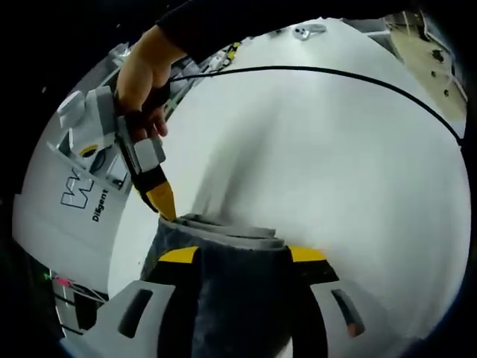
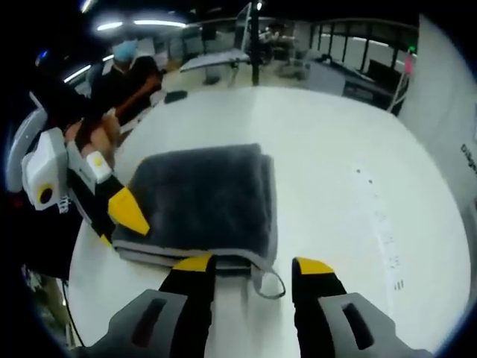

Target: Open the folded towel by lifting each exposed corner and separating the folded layers until the towel lies flat within the target outline without major curled edges

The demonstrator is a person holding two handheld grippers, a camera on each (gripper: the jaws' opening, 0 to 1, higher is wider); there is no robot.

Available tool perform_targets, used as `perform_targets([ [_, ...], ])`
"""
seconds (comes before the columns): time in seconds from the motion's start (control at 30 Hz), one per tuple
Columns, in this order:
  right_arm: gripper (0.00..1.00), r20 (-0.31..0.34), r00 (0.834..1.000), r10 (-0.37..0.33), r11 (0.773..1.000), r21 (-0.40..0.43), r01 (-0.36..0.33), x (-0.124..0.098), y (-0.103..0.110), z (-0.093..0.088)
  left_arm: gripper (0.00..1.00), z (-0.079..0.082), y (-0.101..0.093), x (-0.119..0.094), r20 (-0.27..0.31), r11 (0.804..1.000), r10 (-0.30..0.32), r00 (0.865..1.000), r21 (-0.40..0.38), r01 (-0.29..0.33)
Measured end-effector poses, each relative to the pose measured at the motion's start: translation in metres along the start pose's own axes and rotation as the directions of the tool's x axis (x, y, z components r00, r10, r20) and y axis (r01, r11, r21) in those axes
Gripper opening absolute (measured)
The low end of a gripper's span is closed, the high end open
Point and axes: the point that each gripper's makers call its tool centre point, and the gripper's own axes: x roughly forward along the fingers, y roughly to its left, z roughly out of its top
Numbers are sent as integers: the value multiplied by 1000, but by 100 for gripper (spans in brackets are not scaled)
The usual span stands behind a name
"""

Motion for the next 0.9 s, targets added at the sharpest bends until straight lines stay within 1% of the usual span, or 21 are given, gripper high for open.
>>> perform_targets([
  [0.13, 36, 0, 1000, 2, 1000, -13, -2, 3, 1, 0, 39, 1, 0, 0, 3, 1000, 8, 1000, 8, -8],
  [0.27, 36, -4, 1000, 6, 1000, -17, -6, 5, 5, 0, 37, 2, -1, 0, 4, 1000, 14, 1000, 13, -14],
  [0.37, 35, -5, 1000, 7, 1000, -21, -7, 3, 3, 1, 34, 3, 1, -5, 8, 999, 26, 1000, 22, -27],
  [0.47, 35, -2, 1000, 5, 1000, -23, -5, 2, 1, 1, 34, 5, 2, -6, 18, 1000, 27, 999, 8, -27],
  [0.57, 34, 1, 1000, 3, 1000, -28, -3, 2, 0, 3, 34, 3, 2, -4, 15, 1000, 25, 1000, 7, -25],
  [0.67, 33, 5, 1000, 5, 999, -34, -5, 3, 0, 4, 32, 4, -1, -6, 18, 1000, 23, 1000, 10, -23],
  [0.8, 30, 5, 1000, 15, 999, -32, -15, 5, 6, 3, 30, 5, 1, -6, 26, 999, 30, 999, 13, -30],
  [0.9, 30, 6, 1000, 15, 999, -30, -15, 5, 3, 2, 29, 4, 1, -6, 22, 1000, 29, 999, 9, -29],
])
